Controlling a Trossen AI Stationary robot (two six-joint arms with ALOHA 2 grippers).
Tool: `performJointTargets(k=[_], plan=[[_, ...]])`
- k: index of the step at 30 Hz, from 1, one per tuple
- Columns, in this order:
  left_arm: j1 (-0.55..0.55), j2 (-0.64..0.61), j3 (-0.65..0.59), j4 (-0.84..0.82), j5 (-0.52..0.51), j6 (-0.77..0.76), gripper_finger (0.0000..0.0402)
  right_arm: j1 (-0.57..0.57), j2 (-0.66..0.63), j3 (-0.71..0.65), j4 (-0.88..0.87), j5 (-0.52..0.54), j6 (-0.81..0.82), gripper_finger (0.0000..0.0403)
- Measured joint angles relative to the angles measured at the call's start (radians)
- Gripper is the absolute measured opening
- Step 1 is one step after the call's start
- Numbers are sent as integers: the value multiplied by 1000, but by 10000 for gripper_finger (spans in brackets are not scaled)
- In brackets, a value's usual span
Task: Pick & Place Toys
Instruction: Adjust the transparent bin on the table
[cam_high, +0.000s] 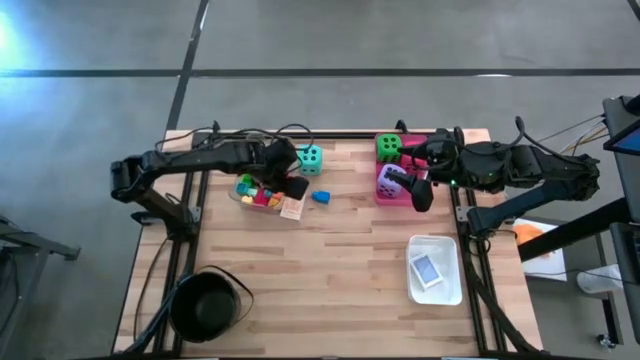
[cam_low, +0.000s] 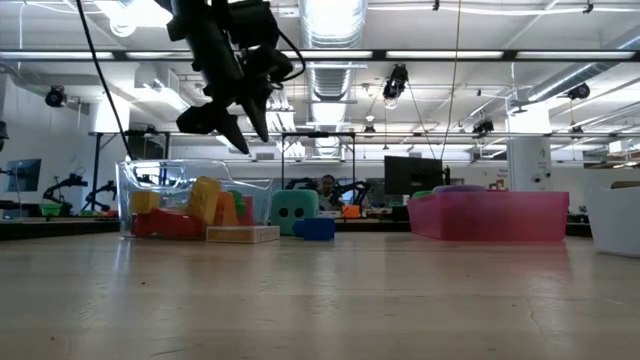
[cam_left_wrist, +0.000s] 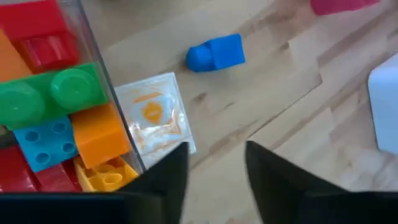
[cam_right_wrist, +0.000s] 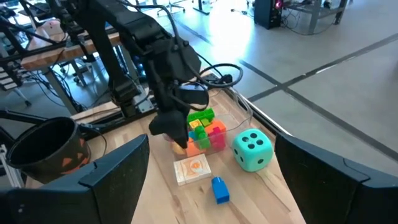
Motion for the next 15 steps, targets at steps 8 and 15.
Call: performJointTargets(k=[8,15], plan=[[-2,3,0,0,2,8,13,0,0,0,0,0,0,340],[-4,3,-1,-74,0,12,5,0,0,0,0,0,0,340]])
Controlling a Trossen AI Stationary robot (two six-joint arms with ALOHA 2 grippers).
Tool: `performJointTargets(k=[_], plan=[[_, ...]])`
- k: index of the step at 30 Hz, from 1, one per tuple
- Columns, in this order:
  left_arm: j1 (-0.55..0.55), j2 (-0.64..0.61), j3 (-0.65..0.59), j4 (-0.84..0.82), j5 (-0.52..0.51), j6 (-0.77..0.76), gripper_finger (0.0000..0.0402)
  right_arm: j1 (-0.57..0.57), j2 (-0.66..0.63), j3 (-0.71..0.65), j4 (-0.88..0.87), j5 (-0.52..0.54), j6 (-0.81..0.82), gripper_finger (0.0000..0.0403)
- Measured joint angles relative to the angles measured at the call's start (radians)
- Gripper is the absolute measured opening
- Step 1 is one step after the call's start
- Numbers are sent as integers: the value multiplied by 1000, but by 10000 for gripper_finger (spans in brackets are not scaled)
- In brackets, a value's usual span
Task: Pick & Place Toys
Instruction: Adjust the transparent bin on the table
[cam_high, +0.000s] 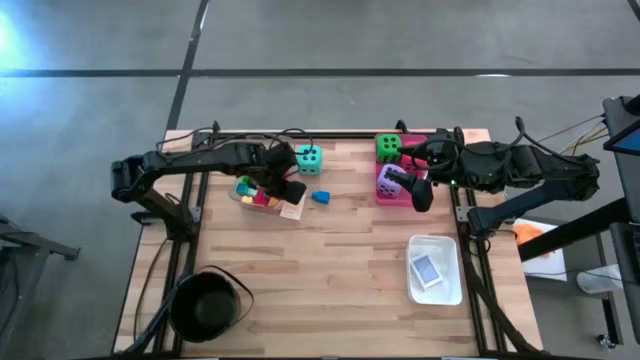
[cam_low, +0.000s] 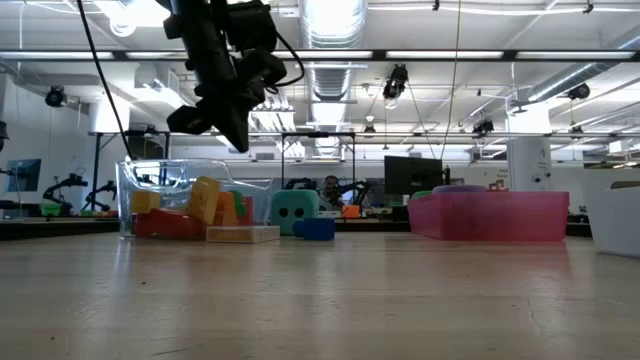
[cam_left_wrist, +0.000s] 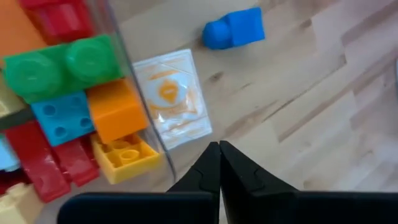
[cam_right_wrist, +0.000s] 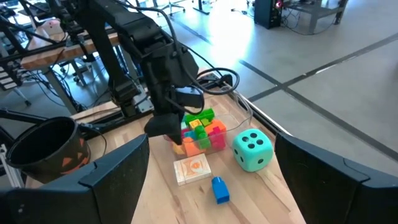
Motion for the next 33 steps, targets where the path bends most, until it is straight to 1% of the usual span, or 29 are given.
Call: performJointTargets(k=[10,13,20,23,28,33], plan=[[1,7,0,-26,-26,19,4,0,0,0,0,0,1,340],[-2,29,-1,-61,-25,20,4,0,0,0,-1,-1,14,340],[-5,59,0,-67,-10,26,4,0,0,0,-1,-4,19,340],[-5,70,2,-123,-13,26,4,0,0,0,-1,-6,19,340],[-2,68,1,-201,-86,26,4,0,0,0,-1,-6,19,340],[27,66,-1,-259,-119,26,4,0,0,0,-1,-6,19,340]])
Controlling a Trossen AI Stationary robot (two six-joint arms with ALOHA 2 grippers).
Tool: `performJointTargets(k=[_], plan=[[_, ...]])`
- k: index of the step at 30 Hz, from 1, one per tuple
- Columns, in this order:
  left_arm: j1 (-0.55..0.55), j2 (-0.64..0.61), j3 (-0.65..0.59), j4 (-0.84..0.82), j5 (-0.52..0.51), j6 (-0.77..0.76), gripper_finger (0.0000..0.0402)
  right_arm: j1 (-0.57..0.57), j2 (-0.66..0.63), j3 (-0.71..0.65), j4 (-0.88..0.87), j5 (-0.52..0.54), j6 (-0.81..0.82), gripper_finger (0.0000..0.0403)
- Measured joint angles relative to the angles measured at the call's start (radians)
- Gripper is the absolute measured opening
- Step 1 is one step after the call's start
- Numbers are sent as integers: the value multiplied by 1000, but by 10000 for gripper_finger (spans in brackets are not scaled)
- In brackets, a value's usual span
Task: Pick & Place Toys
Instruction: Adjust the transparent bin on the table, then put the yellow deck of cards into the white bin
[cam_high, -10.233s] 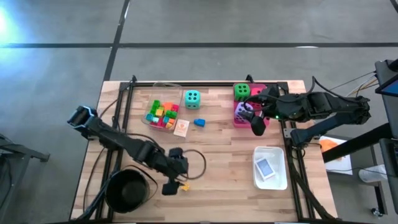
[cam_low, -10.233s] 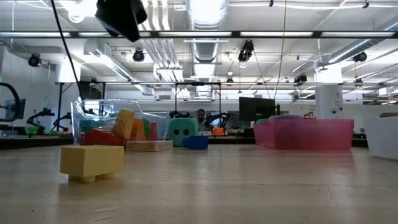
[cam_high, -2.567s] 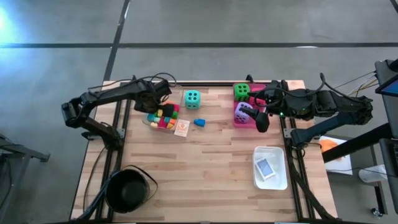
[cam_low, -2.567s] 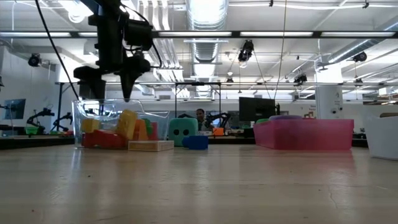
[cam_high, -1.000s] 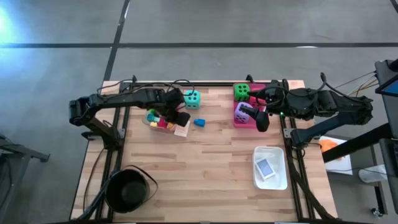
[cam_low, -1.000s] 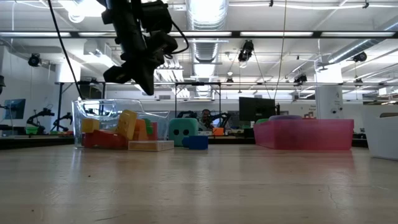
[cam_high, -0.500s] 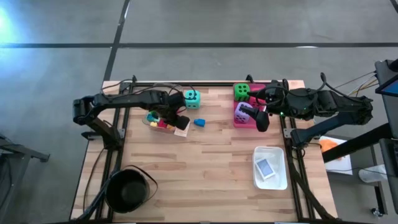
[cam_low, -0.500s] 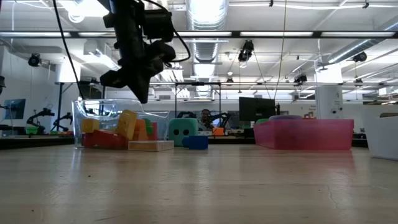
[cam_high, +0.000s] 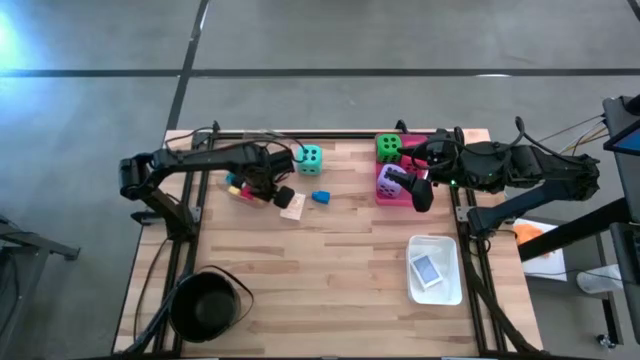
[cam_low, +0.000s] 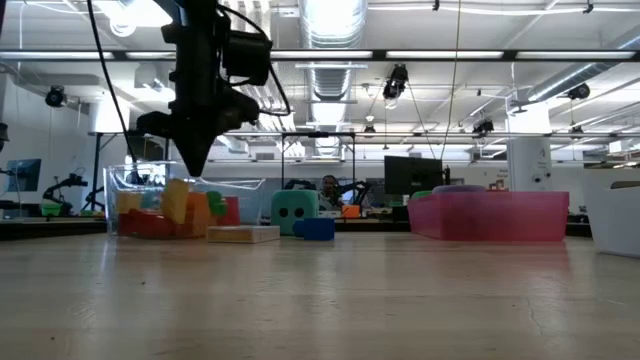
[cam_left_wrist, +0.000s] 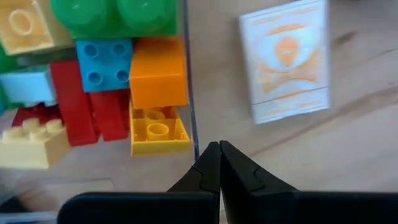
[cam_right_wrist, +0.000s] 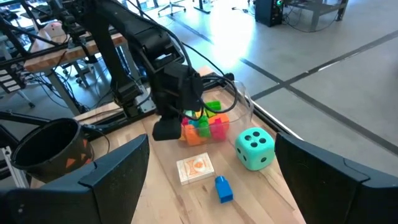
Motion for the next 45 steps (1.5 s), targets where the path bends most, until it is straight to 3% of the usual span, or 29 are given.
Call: performJointTargets(k=[11,19,23,26,32,45], plan=[[30,-6,0,-94,-66,4,4,0,0,0,-1,0,0,340],[-20,-31,49,-35,-7,-1,4,0,0,0,-1,0,-5,340],[-83,-28,46,112,-17,-72,14,0,0,0,-1,0,-4,340],[-123,-21,18,238,-50,-117,39,0,0,0,-1,0,-1,340],[-167,22,3,264,-178,-133,120,0,0,0,0,0,0,340],[-202,110,0,319,-176,-137,297,0,0,2,-2,-2,-4,340]])
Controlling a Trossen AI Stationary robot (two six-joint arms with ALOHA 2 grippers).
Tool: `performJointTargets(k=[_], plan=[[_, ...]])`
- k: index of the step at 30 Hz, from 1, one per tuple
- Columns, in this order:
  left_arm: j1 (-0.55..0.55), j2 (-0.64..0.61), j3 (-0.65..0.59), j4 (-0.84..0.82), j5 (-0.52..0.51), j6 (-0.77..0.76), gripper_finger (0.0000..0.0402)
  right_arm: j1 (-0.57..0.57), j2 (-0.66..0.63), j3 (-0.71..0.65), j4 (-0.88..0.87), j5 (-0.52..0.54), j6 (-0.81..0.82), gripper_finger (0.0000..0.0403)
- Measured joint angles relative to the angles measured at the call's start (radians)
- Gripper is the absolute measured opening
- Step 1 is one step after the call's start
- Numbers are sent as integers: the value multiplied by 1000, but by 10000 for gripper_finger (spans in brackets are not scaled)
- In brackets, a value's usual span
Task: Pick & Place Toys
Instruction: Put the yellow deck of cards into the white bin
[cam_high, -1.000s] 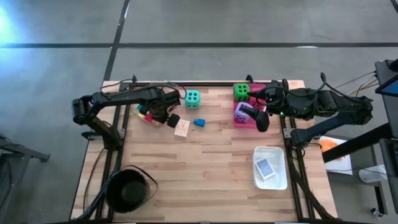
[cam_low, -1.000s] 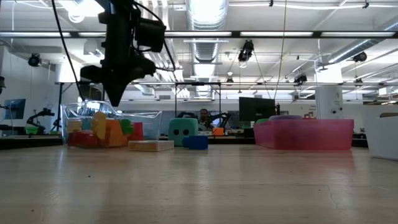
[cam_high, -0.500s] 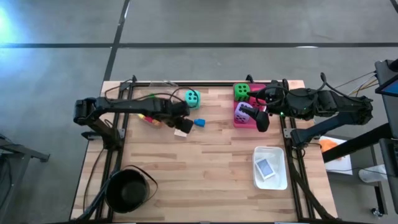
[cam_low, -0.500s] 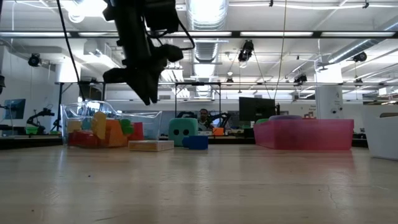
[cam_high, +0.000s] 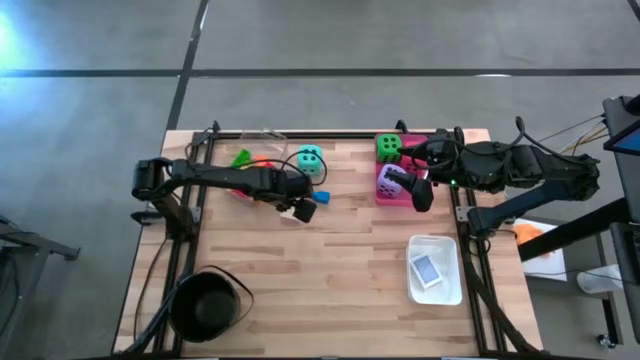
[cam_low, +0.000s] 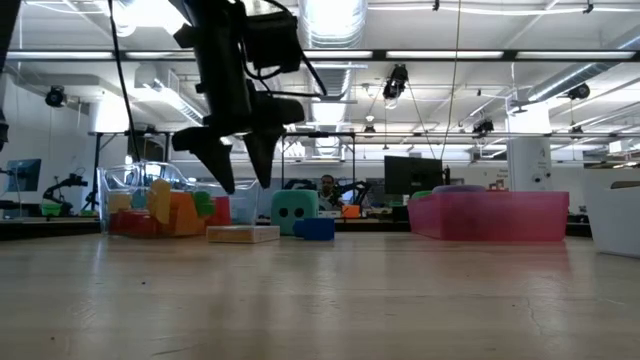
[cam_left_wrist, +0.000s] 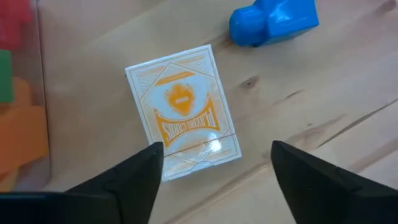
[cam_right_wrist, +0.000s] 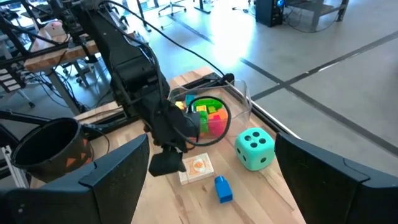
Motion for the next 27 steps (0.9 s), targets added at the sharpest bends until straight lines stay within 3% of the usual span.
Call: performJointTargets(k=[10,27], plan=[[0,49,0,2,15,-112,352,-1,0,0,0,-23,0,340],[0,139,0,2,-1,-131,354,0,0,0,1,-25,0,340]])
